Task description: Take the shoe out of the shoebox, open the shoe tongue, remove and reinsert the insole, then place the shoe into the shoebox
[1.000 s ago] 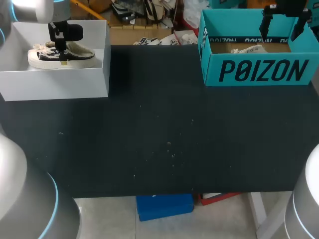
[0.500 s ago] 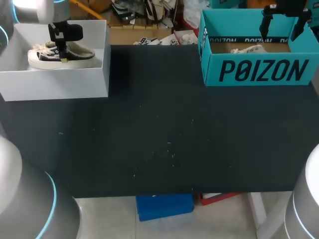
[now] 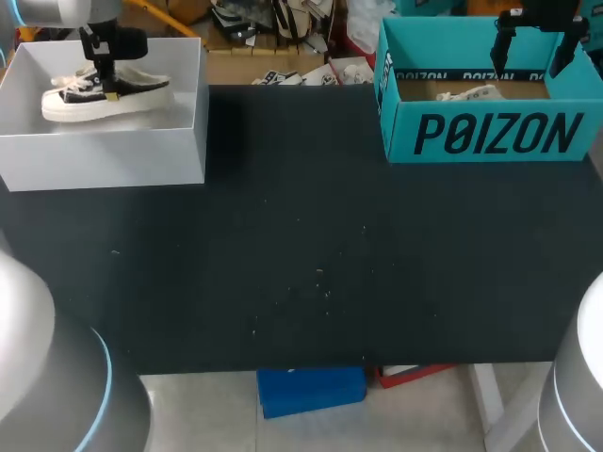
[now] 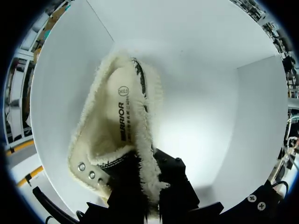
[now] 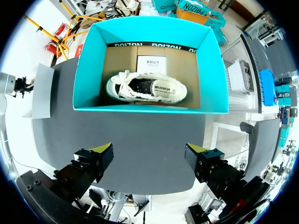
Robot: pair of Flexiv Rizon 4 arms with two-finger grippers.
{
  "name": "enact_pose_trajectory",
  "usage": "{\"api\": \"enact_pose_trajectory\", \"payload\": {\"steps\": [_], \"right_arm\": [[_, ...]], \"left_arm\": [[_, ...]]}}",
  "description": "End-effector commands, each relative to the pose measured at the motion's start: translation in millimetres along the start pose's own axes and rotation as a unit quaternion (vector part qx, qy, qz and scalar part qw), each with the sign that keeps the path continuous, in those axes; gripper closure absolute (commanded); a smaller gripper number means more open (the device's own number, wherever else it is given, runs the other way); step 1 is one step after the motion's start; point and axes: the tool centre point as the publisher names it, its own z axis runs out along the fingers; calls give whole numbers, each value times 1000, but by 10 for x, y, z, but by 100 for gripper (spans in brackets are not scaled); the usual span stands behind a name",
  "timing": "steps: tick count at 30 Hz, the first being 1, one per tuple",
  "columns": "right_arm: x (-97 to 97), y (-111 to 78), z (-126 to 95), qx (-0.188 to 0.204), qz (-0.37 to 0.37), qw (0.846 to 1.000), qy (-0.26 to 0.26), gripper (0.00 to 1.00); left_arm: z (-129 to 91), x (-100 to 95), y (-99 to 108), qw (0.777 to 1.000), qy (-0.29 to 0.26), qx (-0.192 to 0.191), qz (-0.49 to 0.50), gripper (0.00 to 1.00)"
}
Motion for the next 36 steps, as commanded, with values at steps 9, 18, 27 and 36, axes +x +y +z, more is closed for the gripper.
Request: {"api": "enact_pose_trajectory", "payload": {"steps": [9, 18, 27, 36], "right_arm": [[-2, -2, 1, 0, 0, 1000, 0, 0], [-2, -2, 1, 0, 0, 1000, 0, 0], [-2, -2, 1, 0, 0, 1000, 0, 0], [-2, -2, 1, 0, 0, 1000, 0, 0]], "left_arm": [[-1000, 407, 94, 997, -74, 5, 0, 100], [-1638, 1066, -103, 992, -125, 10, -16, 100], [-2141, 2103, -545, 986, -165, 18, -13, 100], [-2162, 2970, -1041, 982, -188, 17, 14, 100]]}}
